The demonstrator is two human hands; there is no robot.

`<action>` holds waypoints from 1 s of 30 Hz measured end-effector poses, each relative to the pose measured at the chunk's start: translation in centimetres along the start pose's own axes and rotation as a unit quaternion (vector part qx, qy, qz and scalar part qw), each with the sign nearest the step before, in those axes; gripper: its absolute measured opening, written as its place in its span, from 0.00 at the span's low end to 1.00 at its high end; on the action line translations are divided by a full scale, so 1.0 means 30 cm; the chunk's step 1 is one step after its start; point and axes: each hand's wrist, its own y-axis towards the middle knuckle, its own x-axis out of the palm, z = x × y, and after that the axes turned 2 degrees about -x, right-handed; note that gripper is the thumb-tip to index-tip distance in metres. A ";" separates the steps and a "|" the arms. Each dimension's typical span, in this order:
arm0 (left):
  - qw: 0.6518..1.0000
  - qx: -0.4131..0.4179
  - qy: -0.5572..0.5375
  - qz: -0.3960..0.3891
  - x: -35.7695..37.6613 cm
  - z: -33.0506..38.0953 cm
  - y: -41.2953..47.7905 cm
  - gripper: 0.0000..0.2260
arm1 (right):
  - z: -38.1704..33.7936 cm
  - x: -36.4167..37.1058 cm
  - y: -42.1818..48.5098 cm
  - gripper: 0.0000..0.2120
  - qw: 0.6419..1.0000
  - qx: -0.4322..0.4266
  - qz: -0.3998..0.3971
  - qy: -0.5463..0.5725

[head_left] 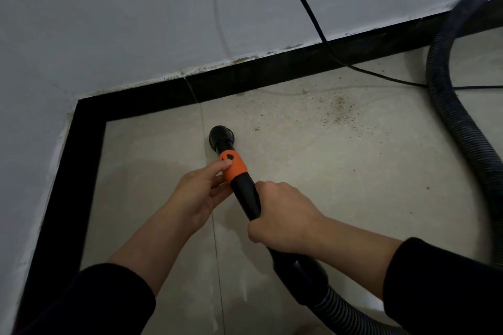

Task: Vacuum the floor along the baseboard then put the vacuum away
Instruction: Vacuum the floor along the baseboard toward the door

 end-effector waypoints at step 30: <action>0.999 -0.011 0.017 -0.042 0.201 -0.071 -0.019 0.17 | 0.121 -0.060 -0.118 0.13 0.996 0.076 0.030 0.032</action>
